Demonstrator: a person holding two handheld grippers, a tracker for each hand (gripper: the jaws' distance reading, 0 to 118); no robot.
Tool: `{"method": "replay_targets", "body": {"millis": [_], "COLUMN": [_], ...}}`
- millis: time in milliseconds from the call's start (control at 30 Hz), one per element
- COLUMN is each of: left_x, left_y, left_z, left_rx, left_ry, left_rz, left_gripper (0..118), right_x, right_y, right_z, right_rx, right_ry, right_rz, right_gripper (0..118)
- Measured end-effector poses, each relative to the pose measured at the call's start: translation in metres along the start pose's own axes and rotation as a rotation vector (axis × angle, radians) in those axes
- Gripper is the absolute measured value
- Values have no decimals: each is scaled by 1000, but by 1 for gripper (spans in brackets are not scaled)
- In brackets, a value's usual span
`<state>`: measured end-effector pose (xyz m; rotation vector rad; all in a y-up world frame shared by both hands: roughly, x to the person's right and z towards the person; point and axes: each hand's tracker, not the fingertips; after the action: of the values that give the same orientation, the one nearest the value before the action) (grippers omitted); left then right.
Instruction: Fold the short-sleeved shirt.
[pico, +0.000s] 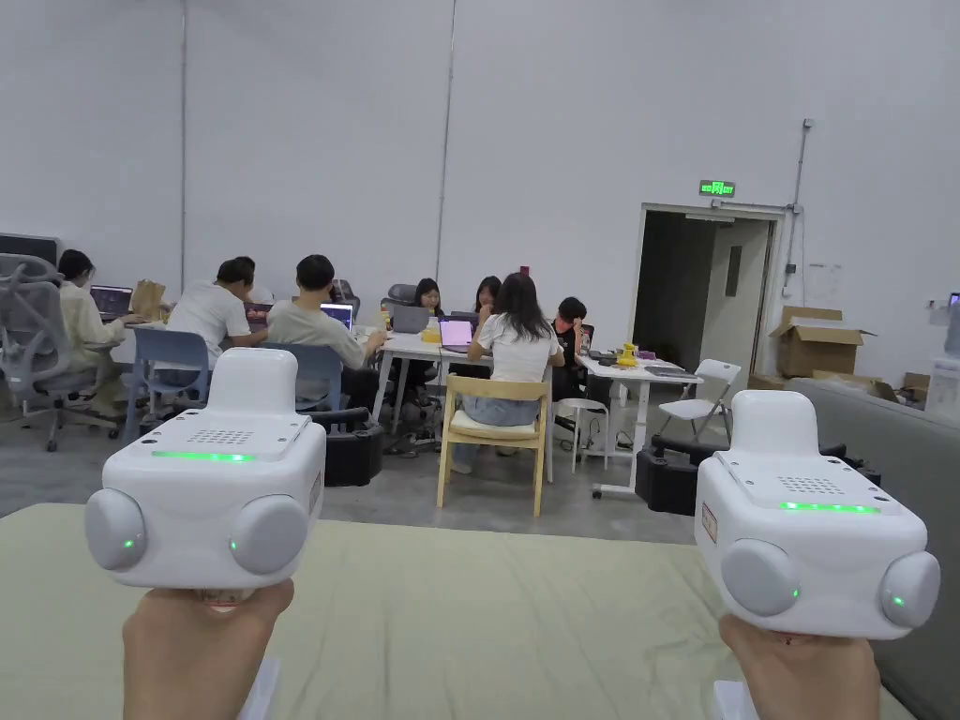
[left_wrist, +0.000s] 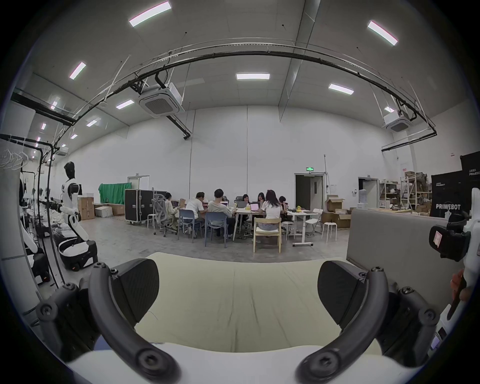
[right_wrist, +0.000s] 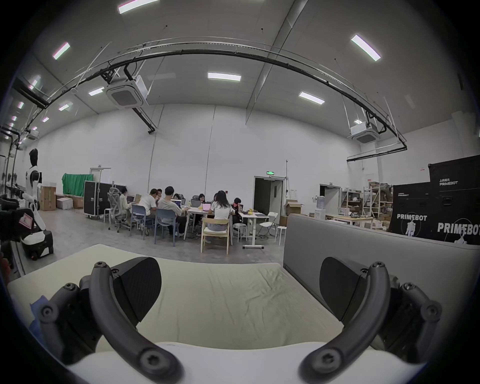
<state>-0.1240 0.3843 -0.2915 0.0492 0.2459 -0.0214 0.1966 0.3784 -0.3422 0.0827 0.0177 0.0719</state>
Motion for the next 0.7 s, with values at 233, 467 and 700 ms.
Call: {"method": "replay_targets", "body": {"millis": [233, 467, 700], "left_x": [2, 2, 1], "left_y": [-1, -2, -1], "left_z": [1, -1, 0], "left_rx": [1, -2, 3], "left_ry": [-6, -8, -5], "left_rz": [-12, -9, -6], "left_gripper": [118, 118, 118], "right_x": [-4, -4, -3], "right_y": [0, -1, 2], "right_z": [2, 2, 4], "right_rx": [4, 1, -1], "right_ry": [12, 12, 11], "right_rz": [29, 18, 9], "right_gripper": [118, 118, 118]}}
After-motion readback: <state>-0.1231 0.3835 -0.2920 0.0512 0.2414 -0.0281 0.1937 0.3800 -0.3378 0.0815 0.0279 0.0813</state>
